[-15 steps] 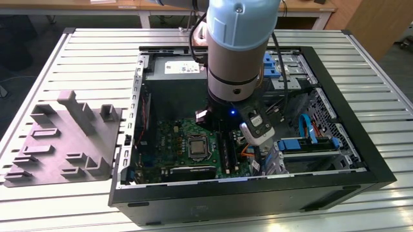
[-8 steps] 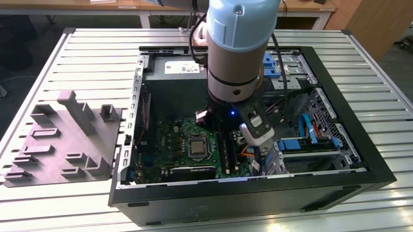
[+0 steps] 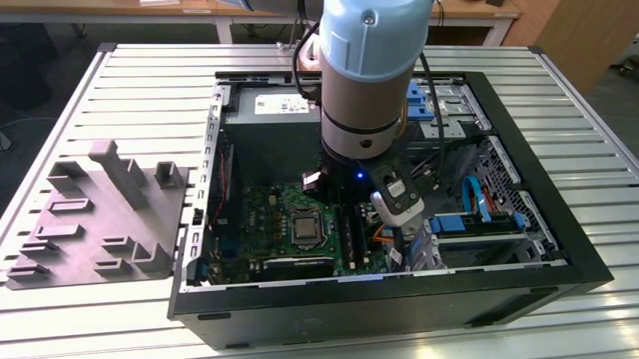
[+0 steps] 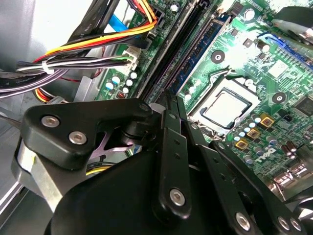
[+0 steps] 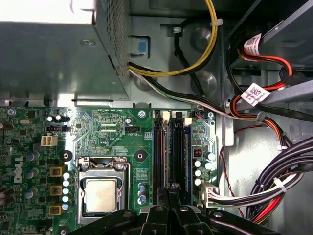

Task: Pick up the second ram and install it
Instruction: 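Insert the second ram into the second slot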

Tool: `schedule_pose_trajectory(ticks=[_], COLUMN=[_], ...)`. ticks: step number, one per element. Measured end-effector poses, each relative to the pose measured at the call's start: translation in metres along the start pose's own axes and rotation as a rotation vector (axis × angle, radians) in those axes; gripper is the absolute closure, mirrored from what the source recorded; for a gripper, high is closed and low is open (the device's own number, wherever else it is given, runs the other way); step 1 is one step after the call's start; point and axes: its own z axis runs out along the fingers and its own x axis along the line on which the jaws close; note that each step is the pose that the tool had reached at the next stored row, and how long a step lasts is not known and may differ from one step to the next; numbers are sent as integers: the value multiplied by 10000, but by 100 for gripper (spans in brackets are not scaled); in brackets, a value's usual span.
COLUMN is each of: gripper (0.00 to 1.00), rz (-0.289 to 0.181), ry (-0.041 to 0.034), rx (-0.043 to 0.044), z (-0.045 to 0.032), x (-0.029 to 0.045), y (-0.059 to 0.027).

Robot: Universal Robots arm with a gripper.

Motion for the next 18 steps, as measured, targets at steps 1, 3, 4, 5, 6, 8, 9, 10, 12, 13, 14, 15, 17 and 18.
schedule_pose_trajectory(ticks=[1, 3, 4, 5, 6, 8, 9, 10, 12, 13, 14, 15, 17, 18], gripper=[89, 89, 89, 89, 89, 89, 89, 89, 89, 89, 89, 89, 89, 89], rz=[0, 0, 0, 0, 0, 0, 0, 0, 0, 0, 0, 0, -1, -1], ry=[0, 0, 0, 0, 0, 0, 0, -1, 0, 0, -1, -1, 0, 1], rx=[0, -1, -1, 0, 0, 0, 0, -3, 1, -1, -3, -2, -1, 0], z=[0, 1, 1, 2, 2, 2, 3, 16, 17, 20, 25, 29, 35, 37], x=[0, 0, 0, 0, 0, 0, 0, 1, 1, 1, 1, 1, 2, 3], y=[0, 0, 0, 0, 0, 0, 0, -1, -1, -2, -2, -2, -2, -2])
